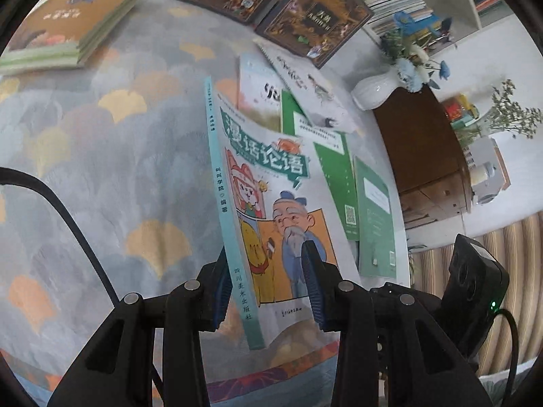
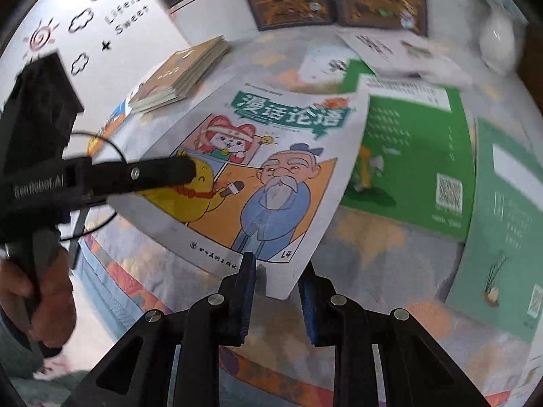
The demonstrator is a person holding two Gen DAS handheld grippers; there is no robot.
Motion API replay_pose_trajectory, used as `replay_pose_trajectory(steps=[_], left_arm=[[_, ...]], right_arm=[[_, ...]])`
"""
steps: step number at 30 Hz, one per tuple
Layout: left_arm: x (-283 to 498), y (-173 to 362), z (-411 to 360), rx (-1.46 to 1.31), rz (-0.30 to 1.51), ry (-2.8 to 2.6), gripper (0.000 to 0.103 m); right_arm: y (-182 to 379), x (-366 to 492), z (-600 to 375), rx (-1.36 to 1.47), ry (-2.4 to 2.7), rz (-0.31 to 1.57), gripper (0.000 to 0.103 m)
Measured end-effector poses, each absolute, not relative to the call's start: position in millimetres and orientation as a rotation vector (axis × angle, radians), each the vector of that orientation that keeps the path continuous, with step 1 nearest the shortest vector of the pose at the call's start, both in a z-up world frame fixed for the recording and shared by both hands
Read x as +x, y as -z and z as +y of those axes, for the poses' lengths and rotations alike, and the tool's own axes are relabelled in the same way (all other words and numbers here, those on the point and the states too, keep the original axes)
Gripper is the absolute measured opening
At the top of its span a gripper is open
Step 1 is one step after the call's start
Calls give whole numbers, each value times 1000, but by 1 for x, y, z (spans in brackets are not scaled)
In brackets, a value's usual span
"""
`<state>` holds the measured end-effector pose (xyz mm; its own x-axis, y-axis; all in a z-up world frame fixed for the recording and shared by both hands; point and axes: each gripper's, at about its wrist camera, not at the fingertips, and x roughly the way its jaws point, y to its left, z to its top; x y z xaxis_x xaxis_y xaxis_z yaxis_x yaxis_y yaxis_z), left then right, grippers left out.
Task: Organize books
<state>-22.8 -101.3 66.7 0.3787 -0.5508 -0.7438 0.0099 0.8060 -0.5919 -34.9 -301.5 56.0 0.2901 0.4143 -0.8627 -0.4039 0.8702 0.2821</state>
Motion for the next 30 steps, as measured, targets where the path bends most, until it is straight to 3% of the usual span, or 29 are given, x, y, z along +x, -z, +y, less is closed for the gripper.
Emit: replay_pose_trajectory(steps=[30], left_arm=[[48,-137,82,-544,901,552,35]], right_arm=[[-146,27,-110,12,-505,902,26]])
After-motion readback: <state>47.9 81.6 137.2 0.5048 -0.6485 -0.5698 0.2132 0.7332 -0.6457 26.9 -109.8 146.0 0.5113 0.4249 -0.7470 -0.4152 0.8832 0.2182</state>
